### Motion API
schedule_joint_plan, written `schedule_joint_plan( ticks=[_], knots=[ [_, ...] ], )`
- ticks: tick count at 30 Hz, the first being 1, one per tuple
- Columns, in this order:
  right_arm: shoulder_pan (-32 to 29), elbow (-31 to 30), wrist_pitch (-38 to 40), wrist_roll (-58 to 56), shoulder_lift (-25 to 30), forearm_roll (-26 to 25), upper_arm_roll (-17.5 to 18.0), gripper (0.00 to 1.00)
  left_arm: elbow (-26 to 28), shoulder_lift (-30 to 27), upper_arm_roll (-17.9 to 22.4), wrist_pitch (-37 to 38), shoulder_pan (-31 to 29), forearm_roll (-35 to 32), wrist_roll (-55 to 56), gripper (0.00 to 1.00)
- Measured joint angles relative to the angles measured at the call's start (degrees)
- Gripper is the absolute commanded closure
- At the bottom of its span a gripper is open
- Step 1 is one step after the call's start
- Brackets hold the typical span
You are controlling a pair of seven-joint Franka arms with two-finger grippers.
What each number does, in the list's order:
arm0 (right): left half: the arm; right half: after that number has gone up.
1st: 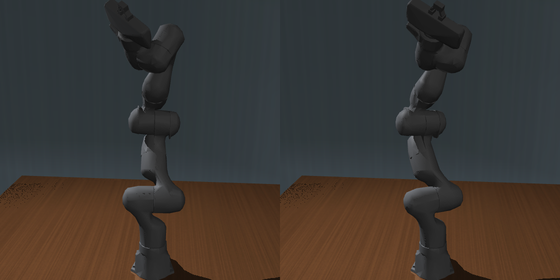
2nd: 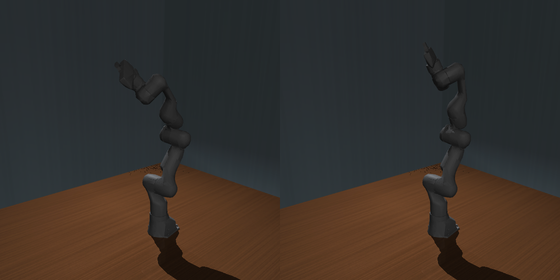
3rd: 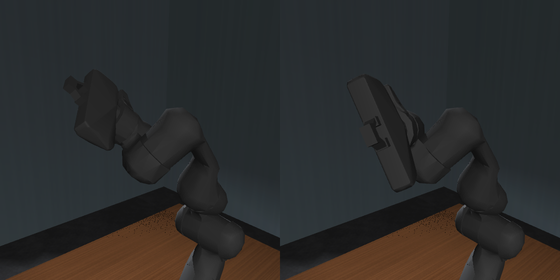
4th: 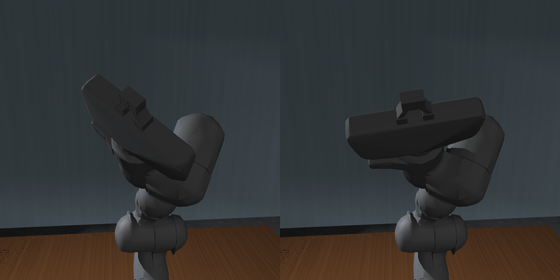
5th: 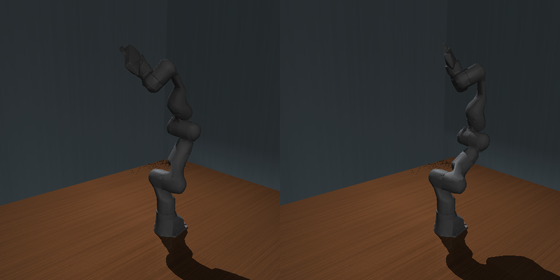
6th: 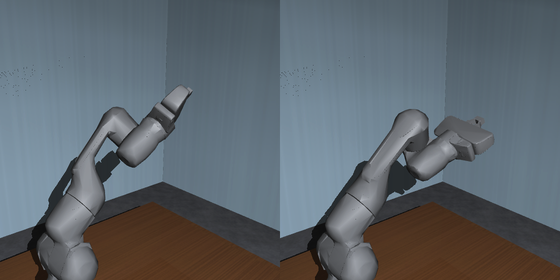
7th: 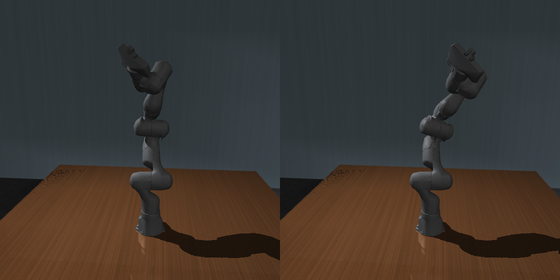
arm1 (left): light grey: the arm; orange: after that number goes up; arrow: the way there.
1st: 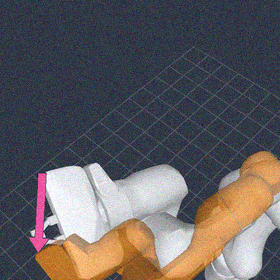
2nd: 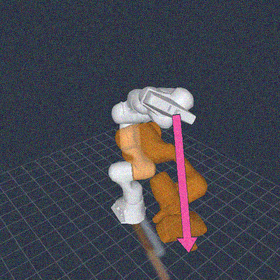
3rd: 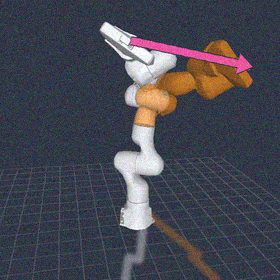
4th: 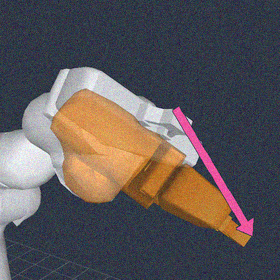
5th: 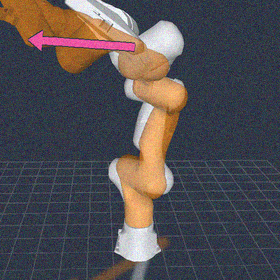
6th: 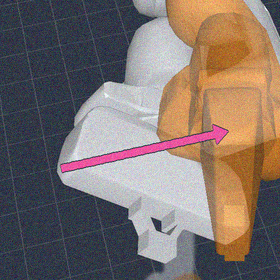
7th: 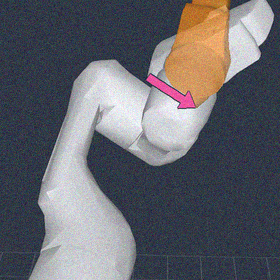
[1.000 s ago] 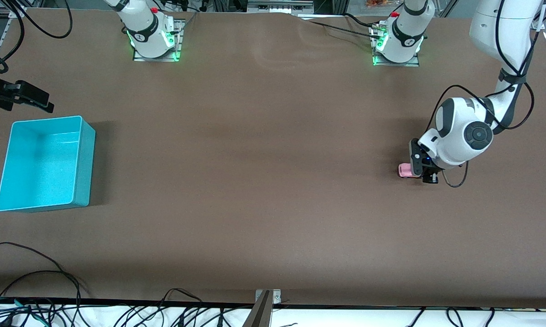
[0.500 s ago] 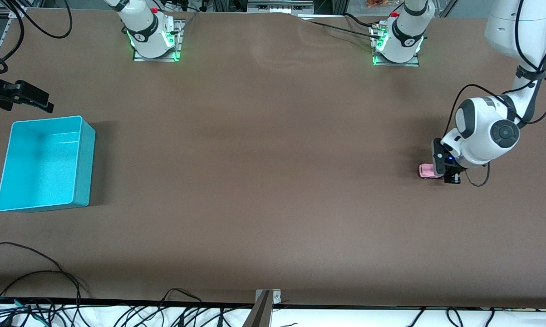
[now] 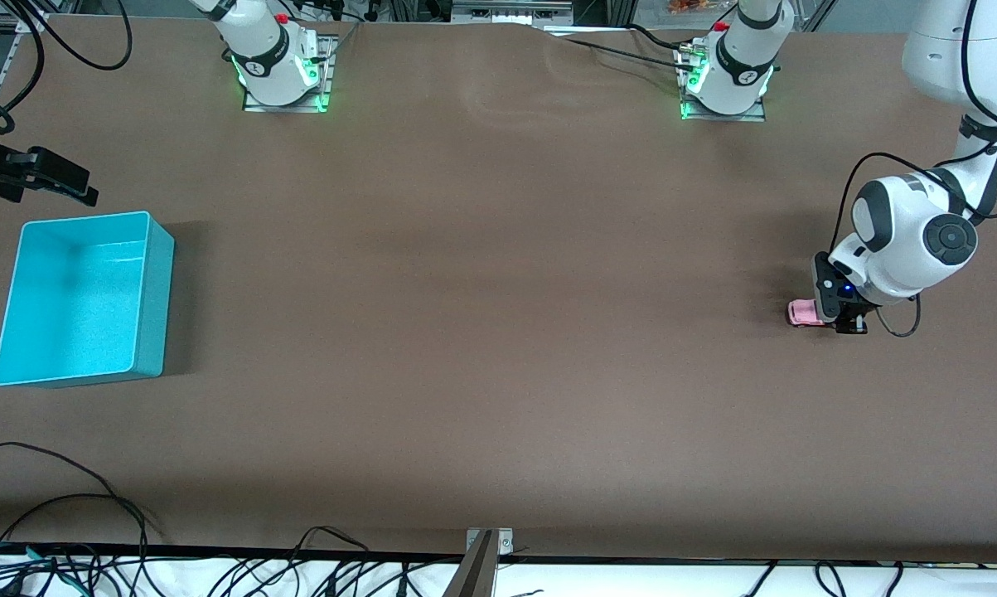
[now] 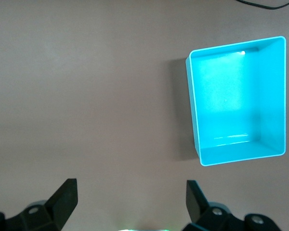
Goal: Wind and store pink jeep toy
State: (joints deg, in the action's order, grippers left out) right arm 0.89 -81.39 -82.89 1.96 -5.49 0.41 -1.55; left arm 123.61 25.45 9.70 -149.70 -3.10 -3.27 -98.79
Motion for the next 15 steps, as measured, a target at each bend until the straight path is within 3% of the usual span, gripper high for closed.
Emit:
schedule_joint_plan(
  ticks=[1, 15],
  knots=[
    [0.0, 0.0, 0.0, 0.0, 0.0, 0.0, 0.0, 0.0, 0.0, 0.0, 0.0, 0.0, 0.01, 0.0, 0.0, 0.0],
    [-0.02, 0.0, 0.0, 0.0, 0.0, 0.0, -0.01, 0.0, -0.19, 3.75, -0.08, -1.23, 0.25, 1.78, 0.25, 0.0]
  ],
)
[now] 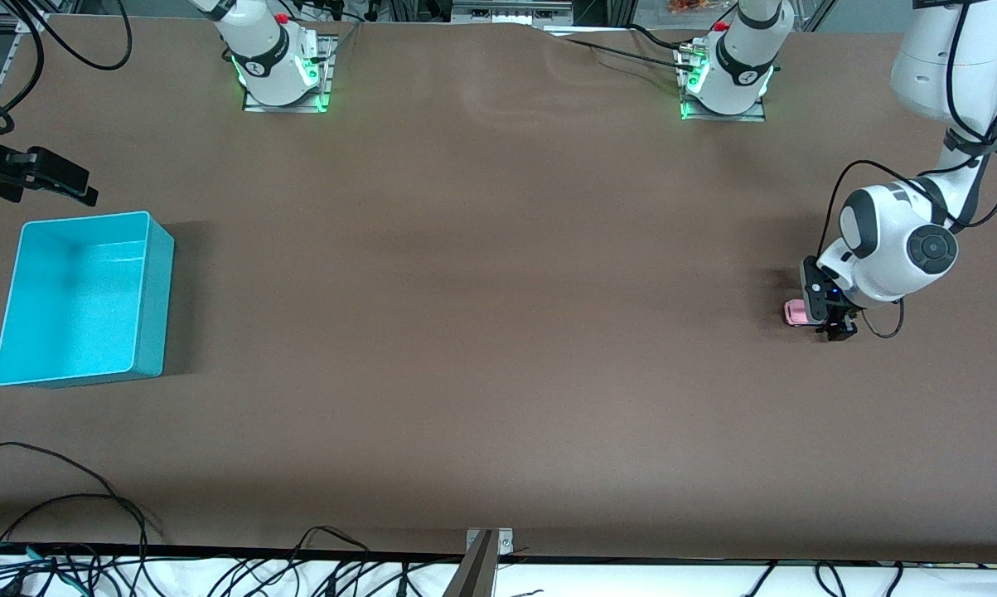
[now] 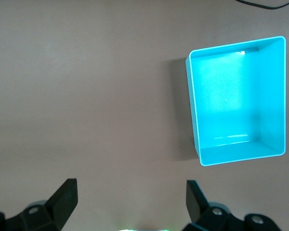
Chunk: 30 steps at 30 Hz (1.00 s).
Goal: Wind and store pink jeep toy
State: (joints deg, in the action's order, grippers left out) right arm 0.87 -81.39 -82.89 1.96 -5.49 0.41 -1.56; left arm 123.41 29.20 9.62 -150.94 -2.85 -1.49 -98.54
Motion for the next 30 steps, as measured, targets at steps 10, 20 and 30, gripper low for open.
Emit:
schedule_joint_plan(
  ticks=[10, 20, 30],
  knots=[
    [0.0, 0.0, 0.0, 0.0, 0.0, 0.0, 0.0, 0.0, -1.96, -2.89, -0.05, 7.01, 0.15, 0.15, 0.46, 0.0],
    [0.0, 0.0, 0.0, 0.0, 0.0, 0.0, -0.02, 0.0, -2.91, -12.82, -0.07, 17.24, 0.59, 0.16, 2.62, 0.0],
    [0.0, 0.0, 0.0, 0.0, 0.0, 0.0, -0.02, 0.0, -7.95, -17.38, -0.06, 18.22, 0.59, 0.17, 2.8, 0.0]
  ],
)
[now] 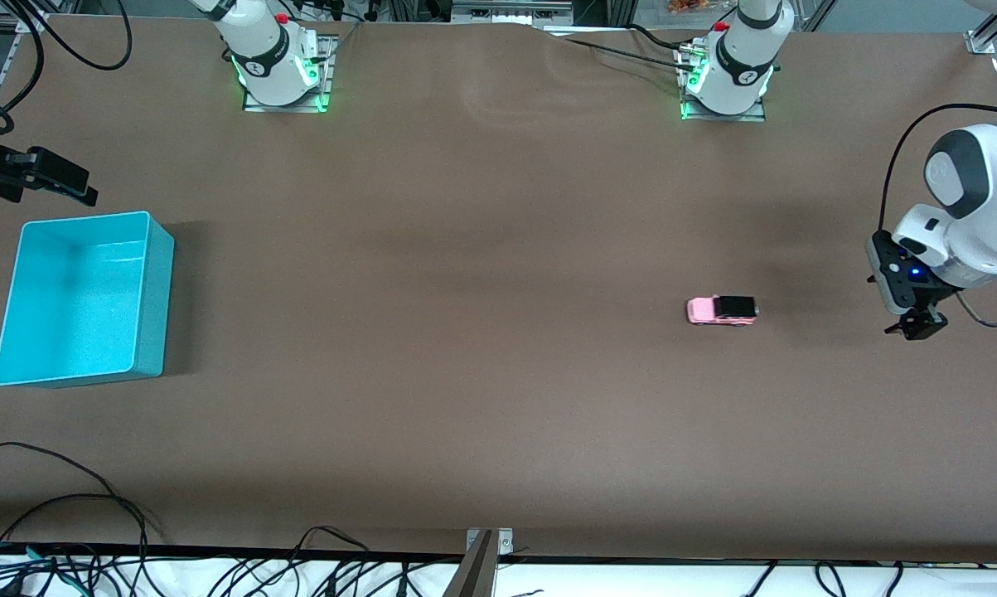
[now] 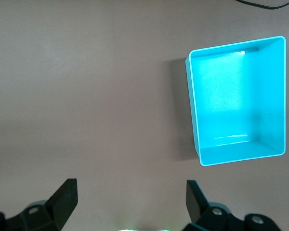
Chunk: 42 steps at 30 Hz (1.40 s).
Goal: Wind and store pink jeep toy
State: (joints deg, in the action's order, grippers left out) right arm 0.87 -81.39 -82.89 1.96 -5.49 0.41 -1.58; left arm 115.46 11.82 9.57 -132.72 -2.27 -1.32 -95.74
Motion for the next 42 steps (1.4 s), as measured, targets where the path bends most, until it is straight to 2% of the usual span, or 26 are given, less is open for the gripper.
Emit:
schedule_joint_plan(
  ticks=[12, 19, 28, 36, 42],
  knots=[
    [-0.33, 0.0, -0.03, 0.0, 0.0, -0.44, -0.16, 0.0, -5.22, 0.02, -0.23, 0.28, 0.03, 0.0, 0.0, 0.0],
    [-0.81, 0.04, -0.08, -0.03, 0.02, -1.24, -0.19, 0.0, -8.72, -0.03, -2.05, 4.55, 0.1, 0.0, 4.52, 0.02],
    [-0.68, 0.07, -2.04, -0.03, -0.01, -1.72, 0.02, 0.0, -11.58, -1.41, -3.06, 10.16, 0.19, 0.0, 16.61, 0.02],
    [-0.55, 0.07, -2.28, -0.03, -0.19, -1.72, 0.09, 0.0, -12.64, -4.46, -5.03, 17.05, 0.02, 0.0, 34.31, 0.06],
    [-0.53, 0.06, -2.6, -0.04, -0.42, -1.72, 0.11, 0.0, -15.86, -5.58, -6.22, 24.28, 0.03, 0.0, 46.57, 0.06]
  ],
)
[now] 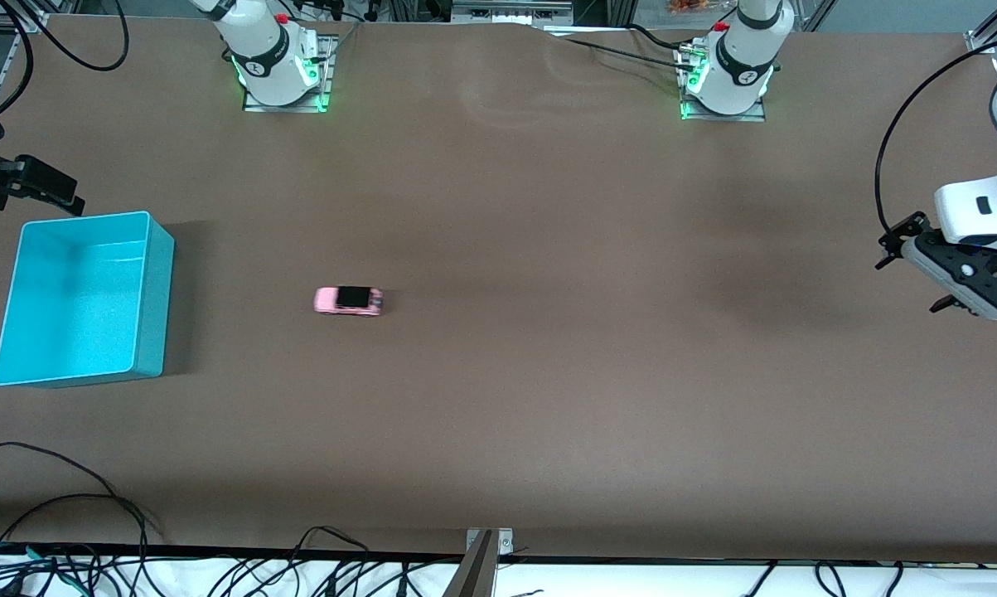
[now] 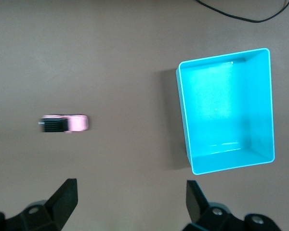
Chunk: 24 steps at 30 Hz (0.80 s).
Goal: Wind and store pink jeep toy
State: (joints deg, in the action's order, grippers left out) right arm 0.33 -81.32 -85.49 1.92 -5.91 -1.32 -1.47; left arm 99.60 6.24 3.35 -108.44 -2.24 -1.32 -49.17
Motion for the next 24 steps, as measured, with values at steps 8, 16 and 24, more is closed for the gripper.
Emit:
schedule_joint_plan(
  ticks=[8, 16, 24],
  knots=[
    [0.64, 0.0, -0.07, -0.01, -0.67, 0.0, 0.14, 0.0, -2.65, -1.96, -1.05, 6.9, -0.06, 0.0, 13.67, 0.05],
    [1.18, -0.62, -2.0, 0.0, -0.79, 0.02, 0.24, 0.0, -3.91, -3.07, -3.71, 10.53, -0.06, -0.2, 24.01, 0.05],
    [1.29, -4.09, -7.38, -0.35, -1.44, 0.14, 0.5, 0.0, -4.04, -3.66, -4.65, 12.38, -0.08, -0.23, 31.97, 0.04]
  ],
)
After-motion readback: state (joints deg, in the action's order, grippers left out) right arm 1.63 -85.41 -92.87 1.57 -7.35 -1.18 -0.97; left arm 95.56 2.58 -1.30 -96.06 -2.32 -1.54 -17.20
